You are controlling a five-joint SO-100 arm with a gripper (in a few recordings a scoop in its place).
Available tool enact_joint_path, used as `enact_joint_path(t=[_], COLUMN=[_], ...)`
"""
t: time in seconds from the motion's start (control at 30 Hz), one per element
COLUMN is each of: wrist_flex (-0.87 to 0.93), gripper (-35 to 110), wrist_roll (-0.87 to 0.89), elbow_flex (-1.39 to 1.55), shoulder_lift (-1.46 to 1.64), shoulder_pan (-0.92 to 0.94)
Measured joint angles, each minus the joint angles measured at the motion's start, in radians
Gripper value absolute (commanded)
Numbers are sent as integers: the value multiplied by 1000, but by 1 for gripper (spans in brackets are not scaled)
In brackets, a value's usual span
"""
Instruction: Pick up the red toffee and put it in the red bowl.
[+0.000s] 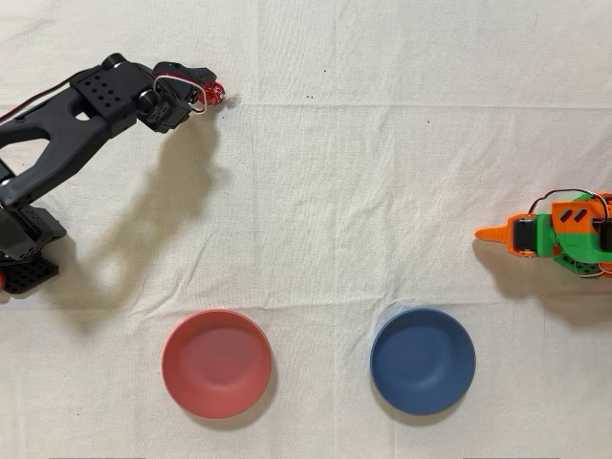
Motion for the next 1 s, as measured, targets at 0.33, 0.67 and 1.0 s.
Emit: enact_joint_path(t=[0.33, 0.67, 1.0], wrist_flex=[0, 0, -17], gripper=[33, 33, 32], wrist_roll=[-15, -35, -48], elbow_flex=[-72, -100, -144], shoulder_lift=[-46, -83, -120], shoulder_pan=[8, 5, 8])
